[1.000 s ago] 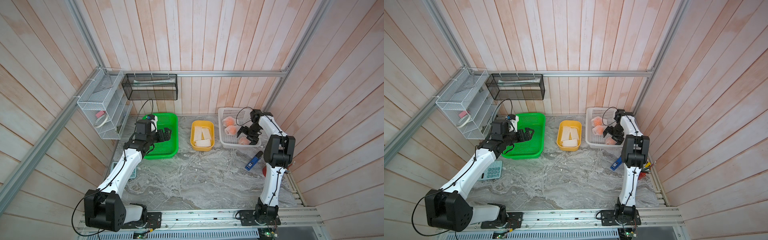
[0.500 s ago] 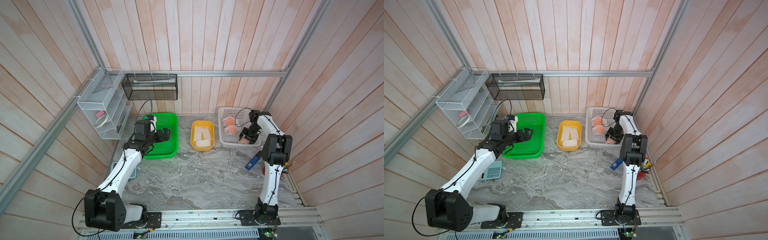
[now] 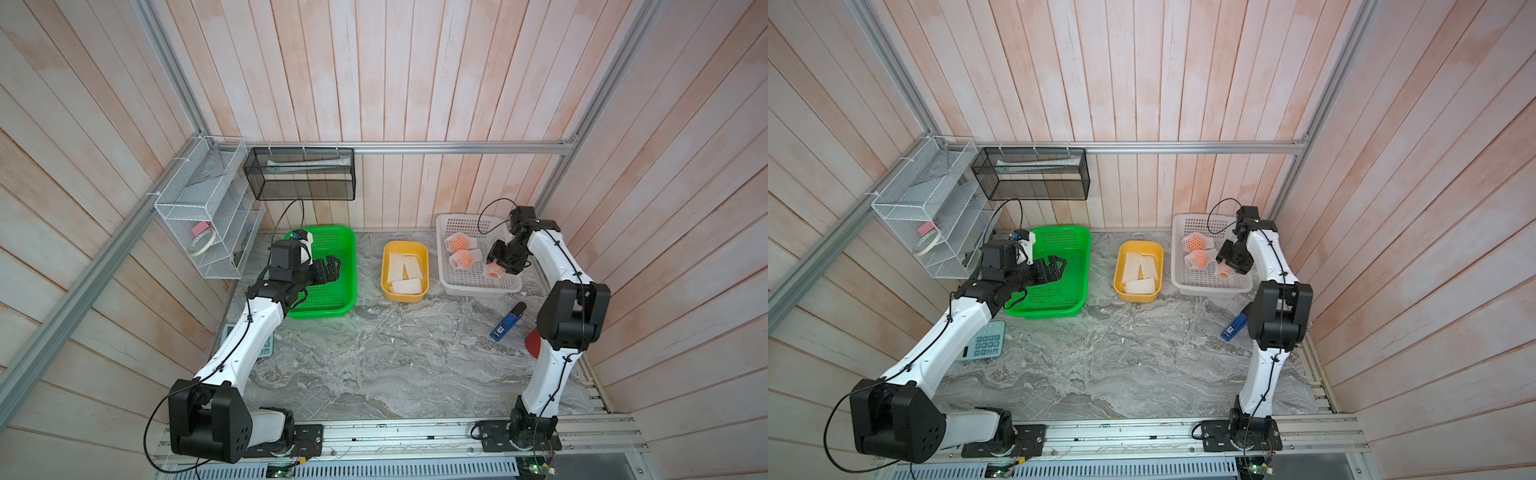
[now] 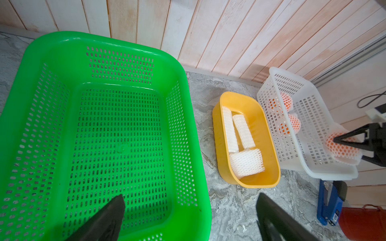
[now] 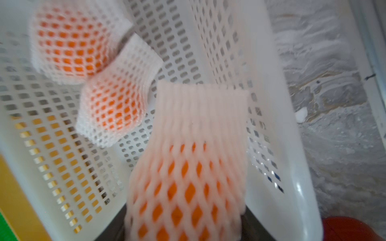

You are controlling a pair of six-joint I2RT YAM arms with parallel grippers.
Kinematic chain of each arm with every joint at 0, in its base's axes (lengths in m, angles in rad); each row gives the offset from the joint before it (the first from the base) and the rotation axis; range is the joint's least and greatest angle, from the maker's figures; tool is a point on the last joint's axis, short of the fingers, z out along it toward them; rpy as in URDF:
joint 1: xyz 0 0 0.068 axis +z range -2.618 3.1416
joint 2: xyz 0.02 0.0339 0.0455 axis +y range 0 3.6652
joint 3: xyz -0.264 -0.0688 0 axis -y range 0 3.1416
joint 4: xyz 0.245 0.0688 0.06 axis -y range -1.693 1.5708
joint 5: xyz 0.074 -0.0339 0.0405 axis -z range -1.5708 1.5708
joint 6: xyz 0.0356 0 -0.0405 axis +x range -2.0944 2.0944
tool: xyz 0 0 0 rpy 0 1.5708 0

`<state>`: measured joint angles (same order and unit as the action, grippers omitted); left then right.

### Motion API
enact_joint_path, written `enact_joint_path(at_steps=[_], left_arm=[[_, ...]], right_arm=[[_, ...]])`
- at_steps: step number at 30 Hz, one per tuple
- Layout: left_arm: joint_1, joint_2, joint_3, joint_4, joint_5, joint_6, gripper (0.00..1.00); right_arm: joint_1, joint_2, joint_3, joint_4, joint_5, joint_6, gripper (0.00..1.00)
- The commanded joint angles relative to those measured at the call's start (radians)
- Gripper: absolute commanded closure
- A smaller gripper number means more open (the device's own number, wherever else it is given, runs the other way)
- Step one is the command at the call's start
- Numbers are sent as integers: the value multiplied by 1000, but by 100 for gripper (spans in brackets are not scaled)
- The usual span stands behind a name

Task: Remove foam nets from oranges
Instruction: Place the orange at the center of the board.

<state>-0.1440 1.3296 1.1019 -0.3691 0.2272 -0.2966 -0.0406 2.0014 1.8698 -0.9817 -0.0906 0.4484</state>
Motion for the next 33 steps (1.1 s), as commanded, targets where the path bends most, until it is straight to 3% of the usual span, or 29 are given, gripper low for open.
enact_joint_path(at_steps=[1, 8, 18, 26, 33], left_arm=[[3, 8, 28, 19, 3, -9, 0], [3, -2, 29, 15, -21, -40, 0], [1, -90, -22, -24, 14, -102, 0], [-26, -203, -149, -28, 124, -216, 0], [-37, -332, -256, -103, 188, -238, 0]], right_arm=[[8, -73, -25, 110, 6, -11, 49], [108, -259, -162, 265, -71, -52, 49], [488, -580, -589, 446, -77, -13, 46], [774, -680, -895, 579, -30, 52, 46], [920, -607, -999, 650, 76, 93, 45]])
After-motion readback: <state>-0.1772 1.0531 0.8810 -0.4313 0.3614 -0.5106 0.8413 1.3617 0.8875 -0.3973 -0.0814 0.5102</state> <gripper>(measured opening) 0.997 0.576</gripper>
